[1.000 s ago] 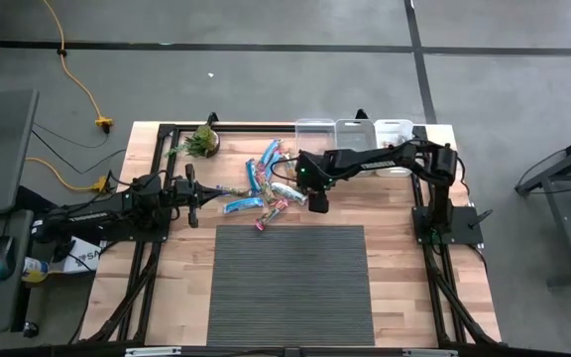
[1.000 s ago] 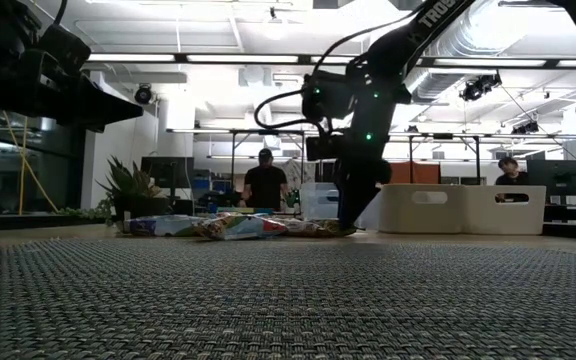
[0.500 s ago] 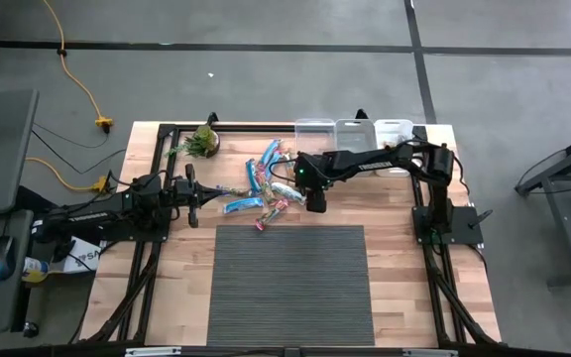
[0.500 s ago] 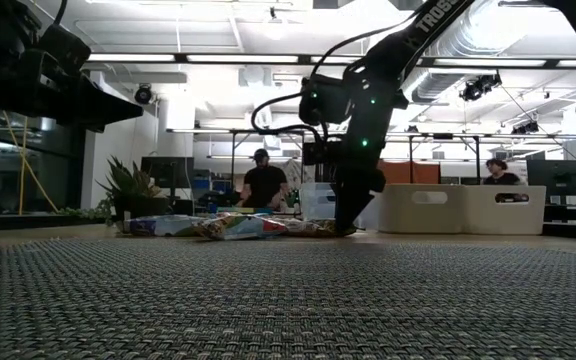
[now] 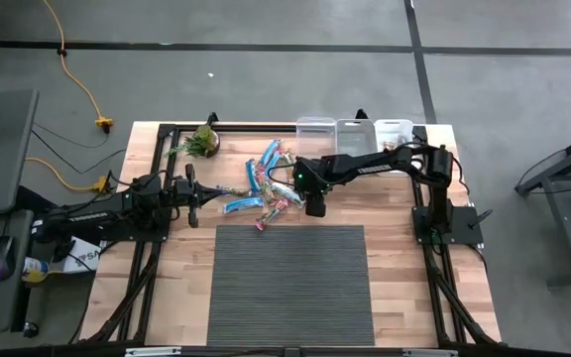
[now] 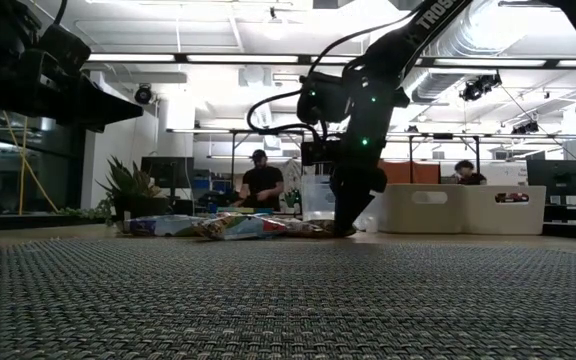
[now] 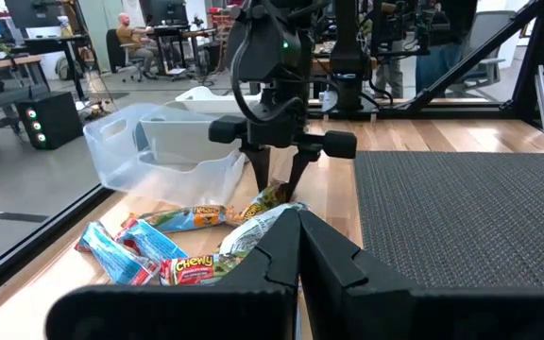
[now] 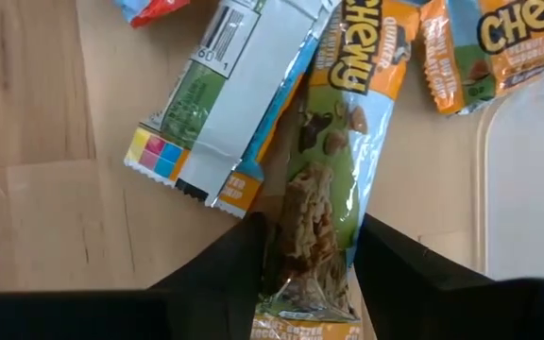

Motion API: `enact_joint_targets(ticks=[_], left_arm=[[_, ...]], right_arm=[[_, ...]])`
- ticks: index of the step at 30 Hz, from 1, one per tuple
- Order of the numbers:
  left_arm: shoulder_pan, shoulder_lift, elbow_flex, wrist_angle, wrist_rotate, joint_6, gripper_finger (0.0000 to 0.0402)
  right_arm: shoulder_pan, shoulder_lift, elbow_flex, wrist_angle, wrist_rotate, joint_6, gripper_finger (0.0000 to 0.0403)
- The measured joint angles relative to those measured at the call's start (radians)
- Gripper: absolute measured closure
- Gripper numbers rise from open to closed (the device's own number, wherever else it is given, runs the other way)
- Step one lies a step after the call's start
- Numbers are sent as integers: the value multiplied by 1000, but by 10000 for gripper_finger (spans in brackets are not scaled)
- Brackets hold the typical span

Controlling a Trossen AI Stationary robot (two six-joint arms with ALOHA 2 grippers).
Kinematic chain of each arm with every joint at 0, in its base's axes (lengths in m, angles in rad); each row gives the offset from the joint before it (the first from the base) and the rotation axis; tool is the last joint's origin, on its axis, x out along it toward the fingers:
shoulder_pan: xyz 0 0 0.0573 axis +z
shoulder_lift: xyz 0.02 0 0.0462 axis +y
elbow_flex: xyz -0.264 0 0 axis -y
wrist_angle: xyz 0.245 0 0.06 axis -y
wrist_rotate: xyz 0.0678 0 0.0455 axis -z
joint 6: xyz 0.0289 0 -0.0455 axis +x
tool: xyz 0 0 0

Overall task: Pick and place Granola Bars by type
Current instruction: Put the yellow granola bar into the white bin

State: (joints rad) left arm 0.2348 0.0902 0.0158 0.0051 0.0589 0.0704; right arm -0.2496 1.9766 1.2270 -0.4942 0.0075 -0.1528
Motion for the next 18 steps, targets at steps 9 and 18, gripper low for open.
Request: enact_joint_targets(ticks=[9, 18], left_arm=[[0, 0, 0, 0, 0, 0, 400], [0, 0, 0, 0, 0, 0, 400]], right_arm=[[2, 0, 0, -3, 36, 0, 272], [3, 0, 3, -16, 69, -1, 317]])
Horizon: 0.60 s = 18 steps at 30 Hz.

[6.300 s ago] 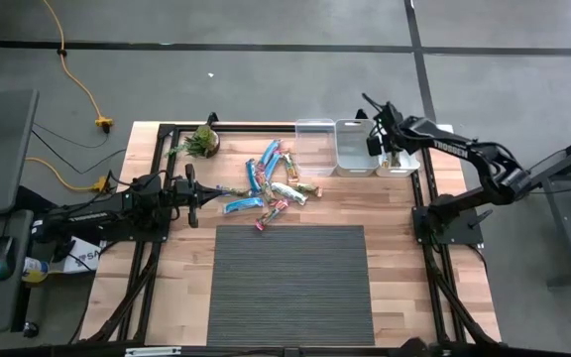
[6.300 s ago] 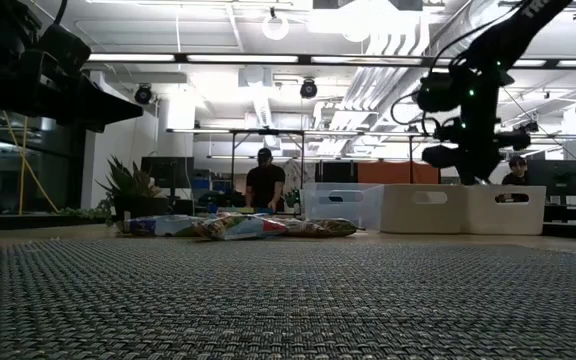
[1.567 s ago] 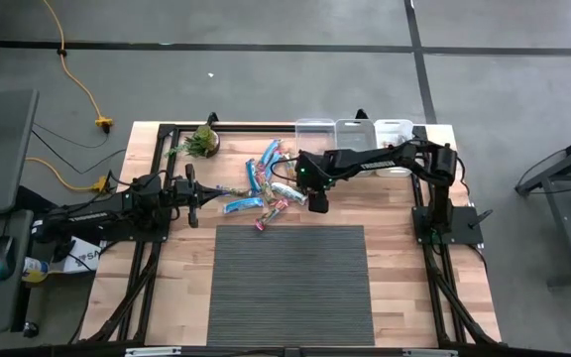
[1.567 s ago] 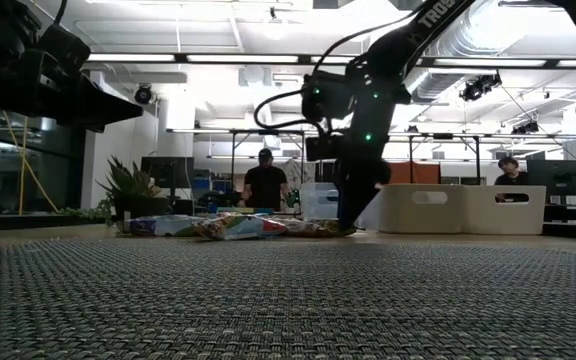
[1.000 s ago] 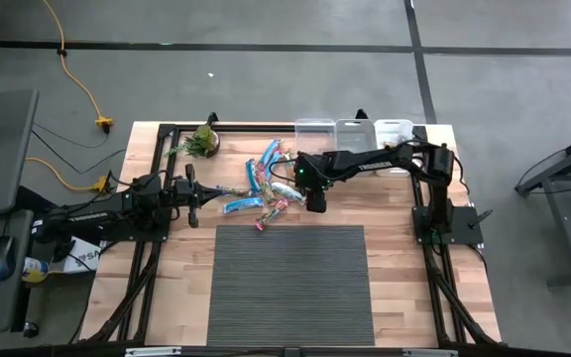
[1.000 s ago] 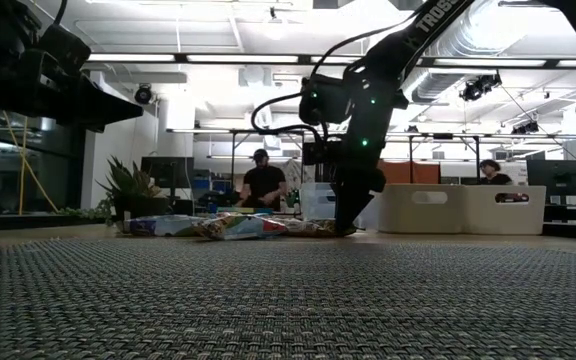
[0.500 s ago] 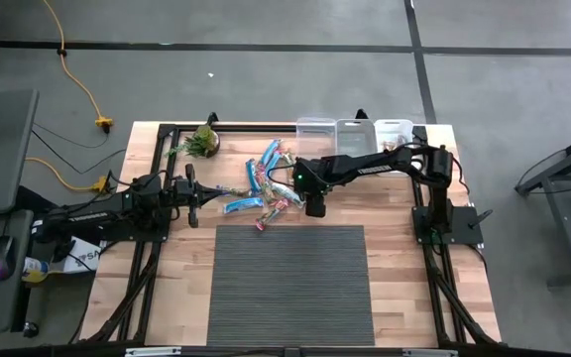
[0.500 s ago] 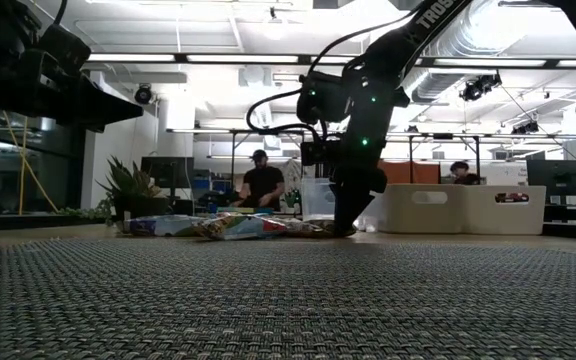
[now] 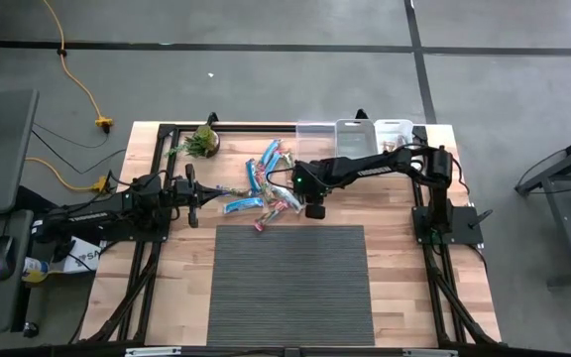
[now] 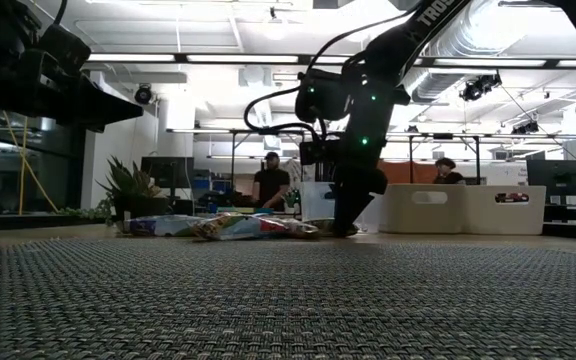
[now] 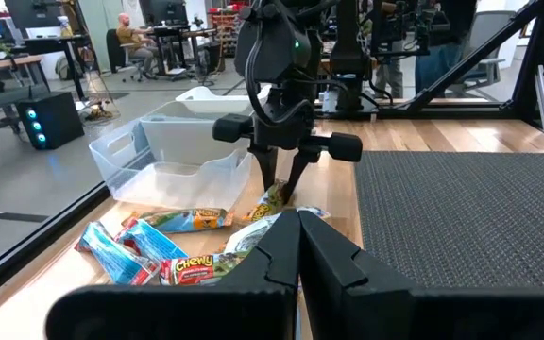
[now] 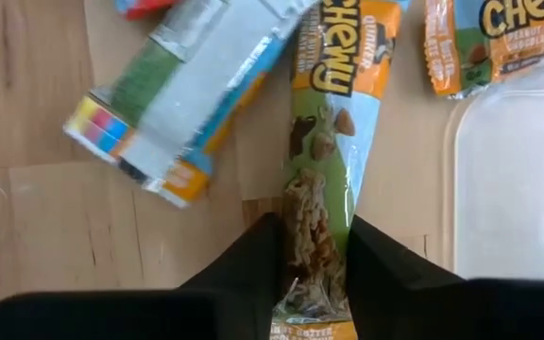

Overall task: Pick and place Granola Bars by type
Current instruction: Put the yellow granola bar into the white bin

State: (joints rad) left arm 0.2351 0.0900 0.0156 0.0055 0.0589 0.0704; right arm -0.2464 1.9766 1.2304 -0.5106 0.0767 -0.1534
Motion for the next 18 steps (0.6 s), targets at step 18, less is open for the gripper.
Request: enact_joint_targets(ticks=[18], left_arm=[[0, 0, 0, 0, 0, 0, 400]], right_arm=[[-2, 3, 120, -142, 78, -4, 334]])
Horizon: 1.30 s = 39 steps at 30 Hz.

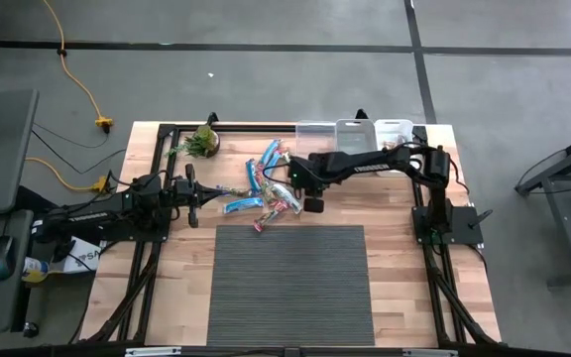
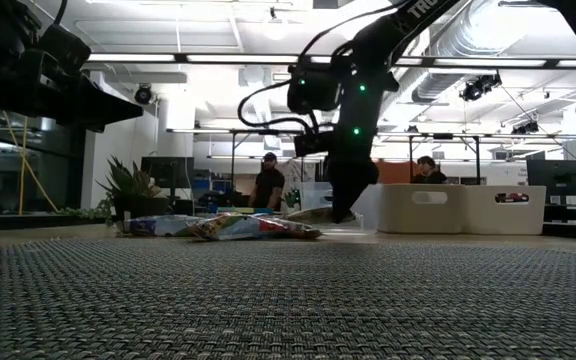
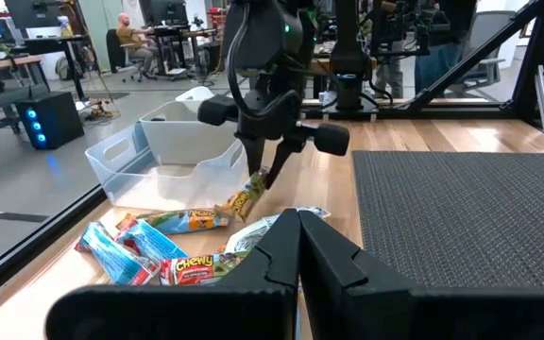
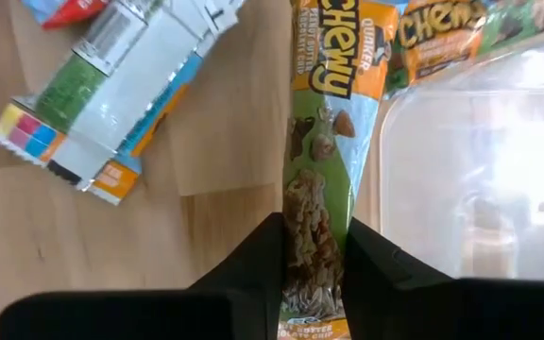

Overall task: Pick and place Granola Bars by type
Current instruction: Put the yellow granola bar into the white bin

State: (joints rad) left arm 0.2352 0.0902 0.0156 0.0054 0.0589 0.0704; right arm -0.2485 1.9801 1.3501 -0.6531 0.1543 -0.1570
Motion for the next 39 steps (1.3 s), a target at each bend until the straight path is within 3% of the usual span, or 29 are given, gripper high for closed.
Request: enact_joint_targets(ticks=[20, 35, 39], left_arm=[[0, 0, 0, 0, 0, 0, 400], [0, 0, 0, 0, 0, 0, 400], [0, 0, 0, 0, 0, 0, 400]], right_arm=[[2, -3, 208, -187, -71, 40, 334], [3, -4, 311, -205, -426, 101, 337], [5, -4, 340, -206, -463, 100, 345]])
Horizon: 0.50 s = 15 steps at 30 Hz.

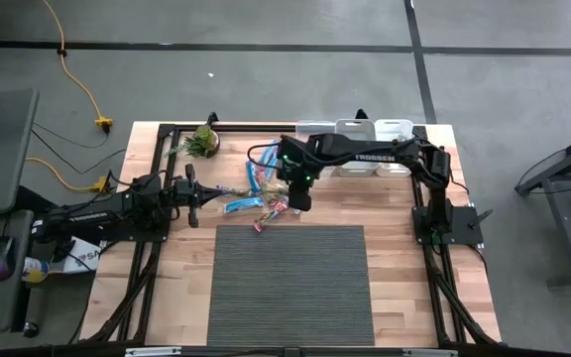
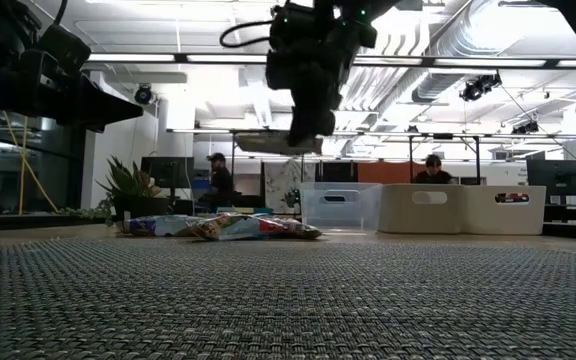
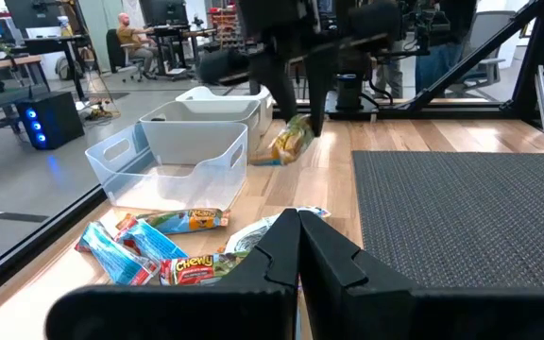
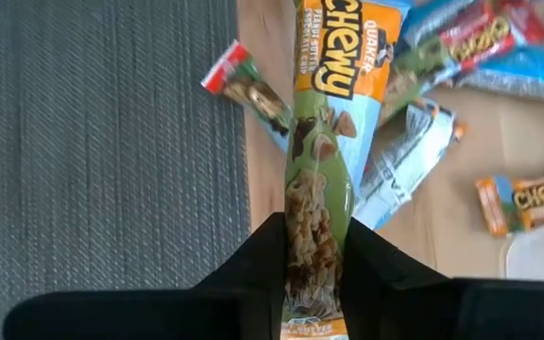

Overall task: Pick and place Granola Bars by type
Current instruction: Put the yellow granola bar into the white bin

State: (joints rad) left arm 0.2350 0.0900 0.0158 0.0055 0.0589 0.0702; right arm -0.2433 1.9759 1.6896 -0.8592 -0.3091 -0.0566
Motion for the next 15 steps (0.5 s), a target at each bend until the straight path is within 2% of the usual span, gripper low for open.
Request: enact_joint_targets(ticks=[8, 15], left_arm=[[0, 0, 0, 0, 0, 0, 400], [0, 0, 0, 0, 0, 0, 400]], right_arm=[[15, 0, 141, -29, 6, -39, 349], [15, -1, 345, -104, 14, -56, 350]])
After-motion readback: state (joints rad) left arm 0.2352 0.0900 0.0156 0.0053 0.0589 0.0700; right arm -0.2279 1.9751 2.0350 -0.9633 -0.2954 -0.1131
